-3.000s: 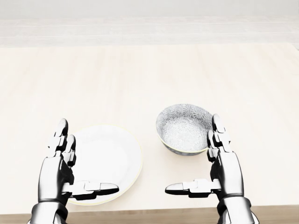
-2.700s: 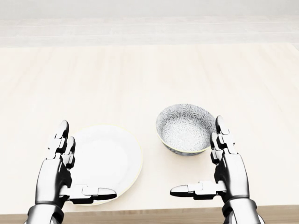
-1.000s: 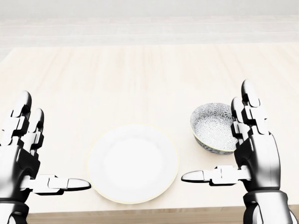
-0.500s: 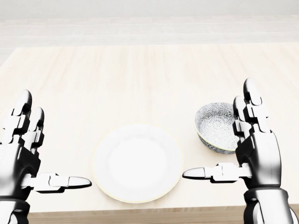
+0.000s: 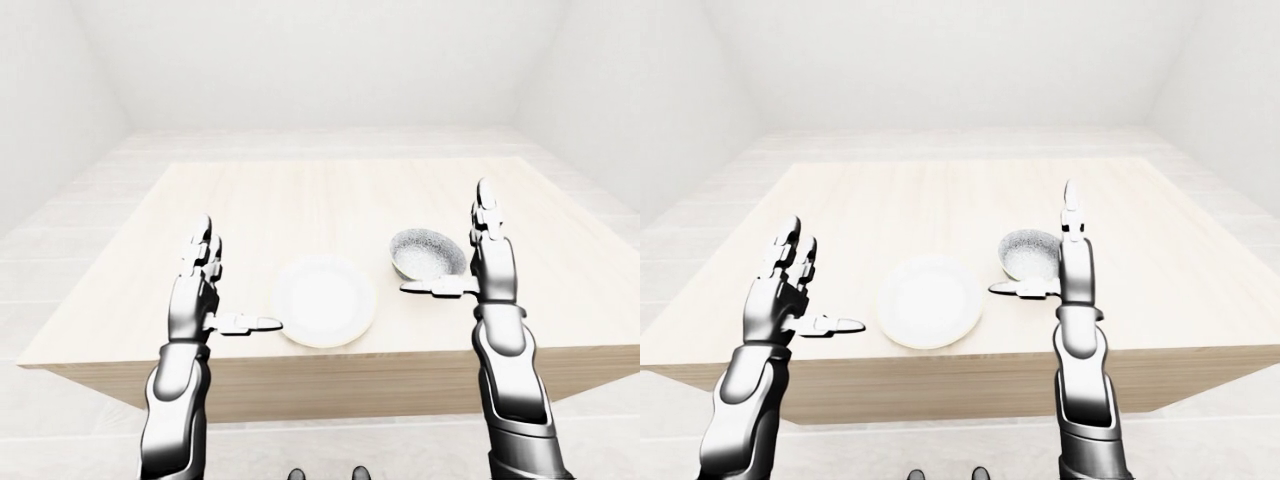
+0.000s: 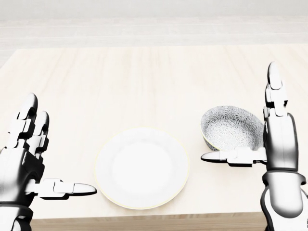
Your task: Put the bowl on the plate.
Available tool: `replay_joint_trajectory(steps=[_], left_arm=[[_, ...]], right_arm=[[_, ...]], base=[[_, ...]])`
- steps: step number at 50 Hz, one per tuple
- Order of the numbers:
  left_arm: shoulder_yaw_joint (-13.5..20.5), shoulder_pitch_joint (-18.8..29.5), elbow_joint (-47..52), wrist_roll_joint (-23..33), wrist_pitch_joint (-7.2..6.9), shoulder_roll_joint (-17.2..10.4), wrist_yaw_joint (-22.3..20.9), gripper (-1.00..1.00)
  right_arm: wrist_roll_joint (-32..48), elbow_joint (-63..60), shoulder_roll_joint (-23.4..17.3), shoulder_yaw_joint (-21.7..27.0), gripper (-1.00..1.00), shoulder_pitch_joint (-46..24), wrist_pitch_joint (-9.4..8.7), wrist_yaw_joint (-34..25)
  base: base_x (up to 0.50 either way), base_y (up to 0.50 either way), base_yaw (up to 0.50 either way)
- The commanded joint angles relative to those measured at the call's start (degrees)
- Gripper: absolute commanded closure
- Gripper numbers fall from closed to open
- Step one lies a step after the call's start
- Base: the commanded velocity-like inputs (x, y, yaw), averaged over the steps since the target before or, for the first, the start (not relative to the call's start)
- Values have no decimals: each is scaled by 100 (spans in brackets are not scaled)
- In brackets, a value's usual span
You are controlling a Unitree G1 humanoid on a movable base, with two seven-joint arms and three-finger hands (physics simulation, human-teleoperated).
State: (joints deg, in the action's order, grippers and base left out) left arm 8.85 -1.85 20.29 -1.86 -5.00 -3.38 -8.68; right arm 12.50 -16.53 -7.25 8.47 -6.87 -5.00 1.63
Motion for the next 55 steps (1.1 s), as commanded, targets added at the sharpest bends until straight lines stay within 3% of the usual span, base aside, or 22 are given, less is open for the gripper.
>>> replay_joint_trajectory(steps=[1, 11, 31, 55], left_arm=[[-79, 107, -160, 98, 0, 7, 29, -100], [-78, 74, 80, 117, 0, -13, 14, -100], [-128, -51, 60, 251, 0, 42, -8, -100], [-158, -142, 235, 340, 0, 47, -31, -100]], right_arm=[[1435, 650, -165, -117, -100, -338, 0, 747], [2354, 942, -270, -146, -100, -568, 0, 822], [3546, 1205, -699, -70, -100, -1163, 0, 89], [4896, 2374, -651, -349, -100, -1232, 0, -283]], base=[[0, 0, 0], [0, 0, 0], [0, 0, 0], [0, 0, 0]])
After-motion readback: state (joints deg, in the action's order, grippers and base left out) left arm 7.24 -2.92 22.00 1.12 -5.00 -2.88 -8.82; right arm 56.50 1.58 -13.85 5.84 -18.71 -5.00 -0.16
